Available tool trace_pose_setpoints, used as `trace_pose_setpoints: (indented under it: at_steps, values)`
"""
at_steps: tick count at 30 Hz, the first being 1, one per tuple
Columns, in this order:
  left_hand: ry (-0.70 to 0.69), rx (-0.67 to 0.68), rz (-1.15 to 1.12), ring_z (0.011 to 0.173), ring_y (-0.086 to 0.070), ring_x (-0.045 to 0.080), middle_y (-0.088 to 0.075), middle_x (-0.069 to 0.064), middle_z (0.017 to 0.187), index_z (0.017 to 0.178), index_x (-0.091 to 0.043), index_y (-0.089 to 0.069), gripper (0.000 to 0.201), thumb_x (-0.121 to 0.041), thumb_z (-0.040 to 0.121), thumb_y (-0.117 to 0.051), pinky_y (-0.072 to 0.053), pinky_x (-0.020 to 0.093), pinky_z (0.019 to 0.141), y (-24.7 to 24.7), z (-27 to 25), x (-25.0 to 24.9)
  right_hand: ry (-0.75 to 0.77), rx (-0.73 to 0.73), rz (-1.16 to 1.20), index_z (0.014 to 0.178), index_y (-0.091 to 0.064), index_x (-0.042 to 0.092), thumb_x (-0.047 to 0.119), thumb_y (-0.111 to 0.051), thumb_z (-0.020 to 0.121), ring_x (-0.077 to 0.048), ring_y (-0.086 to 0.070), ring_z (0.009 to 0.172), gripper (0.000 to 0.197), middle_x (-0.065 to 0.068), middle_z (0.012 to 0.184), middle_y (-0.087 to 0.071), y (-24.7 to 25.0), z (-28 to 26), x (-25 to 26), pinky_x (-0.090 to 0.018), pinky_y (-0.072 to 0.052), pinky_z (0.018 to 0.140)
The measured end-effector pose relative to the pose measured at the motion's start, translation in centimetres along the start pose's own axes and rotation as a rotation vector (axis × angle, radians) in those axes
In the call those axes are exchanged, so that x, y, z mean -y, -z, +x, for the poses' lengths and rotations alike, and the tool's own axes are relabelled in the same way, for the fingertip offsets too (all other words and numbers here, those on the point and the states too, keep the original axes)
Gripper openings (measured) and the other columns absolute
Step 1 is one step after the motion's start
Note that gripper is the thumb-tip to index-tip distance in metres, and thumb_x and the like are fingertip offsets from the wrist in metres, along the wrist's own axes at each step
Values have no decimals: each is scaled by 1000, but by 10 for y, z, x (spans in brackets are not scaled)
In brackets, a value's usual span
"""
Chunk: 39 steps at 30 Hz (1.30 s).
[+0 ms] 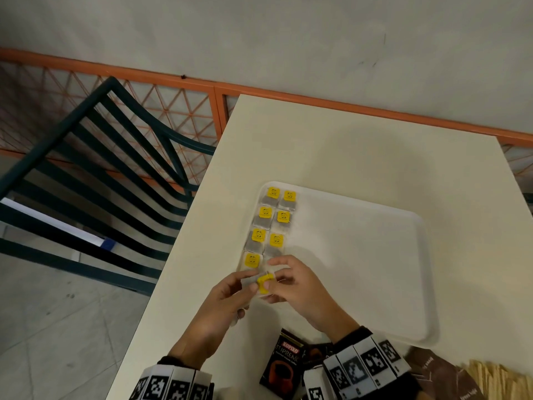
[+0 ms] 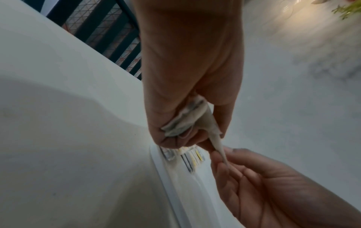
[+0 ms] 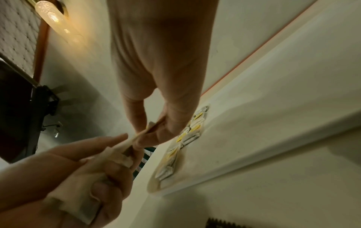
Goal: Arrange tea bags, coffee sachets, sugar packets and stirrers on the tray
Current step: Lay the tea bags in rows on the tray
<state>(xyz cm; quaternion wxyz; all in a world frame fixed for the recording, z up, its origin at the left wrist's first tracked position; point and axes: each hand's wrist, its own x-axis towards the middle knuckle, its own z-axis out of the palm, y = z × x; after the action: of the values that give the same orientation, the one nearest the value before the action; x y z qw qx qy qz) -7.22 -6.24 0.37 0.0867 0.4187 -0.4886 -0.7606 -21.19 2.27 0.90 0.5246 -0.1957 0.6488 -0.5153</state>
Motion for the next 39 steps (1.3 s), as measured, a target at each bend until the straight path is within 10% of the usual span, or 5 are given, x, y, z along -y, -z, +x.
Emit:
trace_pose_setpoints:
  at_steps: [5, 10, 15, 30, 39]
  values:
    - [54, -59, 55, 81, -56, 12, -69, -5, 93, 104, -22, -67, 45, 1, 92, -30, -39, 24, 61, 4, -2, -2, 17, -119, -192, 102, -59, 6, 4, -65, 82, -11, -61, 59, 21, -3, 74, -65, 14, 14, -5, -16, -50, 60]
    - [-18, -52, 82, 106, -60, 17, -64, 0, 115, 114, -26, -61, 31, -7, 92, -51, -51, 26, 76, 17, -1, 1, 81, -189, -425, 105, -67, 7, 11, -65, 84, -9, -57, 66, 21, -4, 83, -64, 21, 30, -7, -15, -45, 69]
    - [-73, -134, 99, 98, -63, 24, -68, 9, 105, 110, -16, -65, 29, -2, 84, -61, -53, 38, 82, 16, 8, 1, 165, -240, -593, 94, -67, 7, 11, -68, 81, -12, -50, 67, 13, 6, 68, -53, 19, 36, -3, -3, -36, 57]
    - [-275, -129, 740, 71, -60, 5, -62, -11, 76, 85, -21, -61, 18, -6, 78, -70, -44, 3, 59, -3, 32, -9, 241, -337, -983, 96, -58, 16, 30, -58, 86, -21, -54, 89, 17, -1, 87, -55, 10, 39, -3, -32, -44, 71]
    - [-482, -282, 1093, 84, -58, 29, -63, 9, 93, 103, -10, -64, 42, -12, 64, -80, -49, 37, 72, 0, 40, 9, 233, -316, -1002, 104, -57, 15, 31, -55, 88, -22, -54, 93, 22, -4, 96, -57, 11, 34, -4, -34, -45, 73]
